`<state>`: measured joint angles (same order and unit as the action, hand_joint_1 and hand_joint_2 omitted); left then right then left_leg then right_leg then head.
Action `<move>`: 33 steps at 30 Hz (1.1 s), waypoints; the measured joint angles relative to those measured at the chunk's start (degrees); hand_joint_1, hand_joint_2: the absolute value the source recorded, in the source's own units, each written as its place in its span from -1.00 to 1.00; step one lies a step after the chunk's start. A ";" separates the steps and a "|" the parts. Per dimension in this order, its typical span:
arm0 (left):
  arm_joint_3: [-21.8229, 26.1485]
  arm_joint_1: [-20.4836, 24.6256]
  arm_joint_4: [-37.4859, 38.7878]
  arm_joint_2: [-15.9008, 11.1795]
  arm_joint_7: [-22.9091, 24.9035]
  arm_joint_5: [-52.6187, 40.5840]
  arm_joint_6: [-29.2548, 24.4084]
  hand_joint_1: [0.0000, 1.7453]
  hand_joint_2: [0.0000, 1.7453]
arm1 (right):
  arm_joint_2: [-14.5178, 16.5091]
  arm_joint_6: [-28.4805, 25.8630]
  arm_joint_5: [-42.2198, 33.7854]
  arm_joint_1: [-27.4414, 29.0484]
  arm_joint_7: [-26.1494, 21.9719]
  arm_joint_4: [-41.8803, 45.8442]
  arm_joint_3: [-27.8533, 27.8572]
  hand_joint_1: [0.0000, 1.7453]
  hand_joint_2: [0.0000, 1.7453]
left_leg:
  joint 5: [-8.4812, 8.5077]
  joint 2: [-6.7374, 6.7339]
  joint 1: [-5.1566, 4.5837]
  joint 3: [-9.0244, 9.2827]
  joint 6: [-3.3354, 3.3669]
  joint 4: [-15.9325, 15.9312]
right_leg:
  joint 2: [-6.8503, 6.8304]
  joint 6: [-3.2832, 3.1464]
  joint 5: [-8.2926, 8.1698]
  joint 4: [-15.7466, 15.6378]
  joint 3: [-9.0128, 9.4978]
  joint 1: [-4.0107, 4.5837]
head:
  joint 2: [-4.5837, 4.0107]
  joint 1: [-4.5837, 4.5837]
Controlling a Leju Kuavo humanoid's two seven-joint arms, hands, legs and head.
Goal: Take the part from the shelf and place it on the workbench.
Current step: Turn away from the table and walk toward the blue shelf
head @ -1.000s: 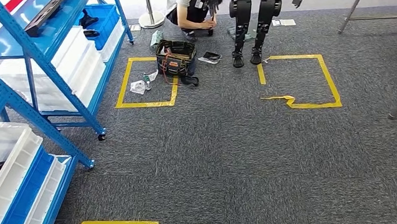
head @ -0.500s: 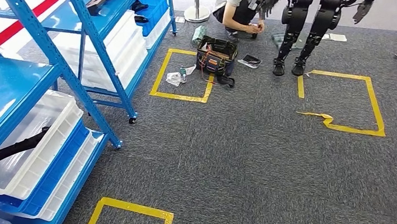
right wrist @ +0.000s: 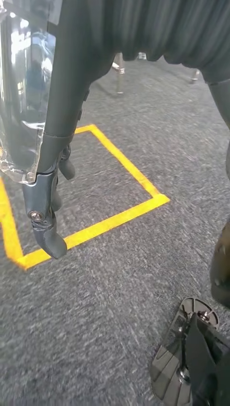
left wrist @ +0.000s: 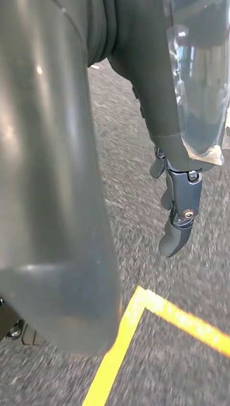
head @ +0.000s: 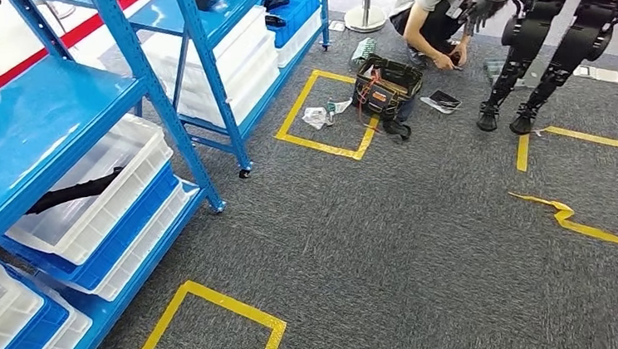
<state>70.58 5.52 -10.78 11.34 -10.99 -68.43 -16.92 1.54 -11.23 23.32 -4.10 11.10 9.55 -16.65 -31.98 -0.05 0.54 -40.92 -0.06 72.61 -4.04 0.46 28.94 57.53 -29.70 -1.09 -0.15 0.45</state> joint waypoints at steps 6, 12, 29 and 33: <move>0.00 0.37 0.00 -0.05 0.00 0.00 -0.05 -1.00 -1.00 | 0.01 0.00 -0.01 -0.27 0.00 0.01 0.02 -1.00 1.00 | 5.14 -4.15 -0.73 7.58 1.25 -14.14 | -3.70 1.31 0.99 -0.13 1.13 0.90 | 0.00 -0.29; 0.00 0.50 -0.02 0.07 0.16 0.07 -0.30 -1.00 -1.00 | -0.15 0.10 0.26 -0.34 -0.02 0.04 0.02 -1.00 1.00 | 6.11 0.69 -0.21 7.82 2.97 -15.12 | 3.13 1.45 6.86 11.86 -4.09 0.54 | 0.00 -0.85; 0.01 0.32 -0.01 0.20 0.72 0.09 -0.70 -1.00 -1.00 | 0.15 0.44 0.52 -0.13 0.07 -0.02 0.02 -1.00 1.00 | -1.79 0.34 -0.19 -0.79 -0.14 1.72 | 1.38 -0.09 0.02 0.72 -0.70 -0.01 | 0.00 0.18; 0.01 0.26 -0.02 0.16 0.74 0.08 -0.70 -1.00 -1.00 | 0.15 0.36 0.53 -0.28 0.07 -0.02 0.02 -1.00 1.00 | 3.79 -2.58 -0.42 5.17 0.62 -8.76 | -1.45 0.00 0.41 0.74 -0.20 0.37 | 0.00 0.20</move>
<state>70.59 5.77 -10.79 11.50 -10.25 -68.36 -17.62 1.69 -10.88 23.85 -4.38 11.17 9.53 -16.63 -28.18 -2.63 0.12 -35.75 0.56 63.84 -5.50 0.46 29.35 58.28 -29.89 -0.72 -0.15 0.66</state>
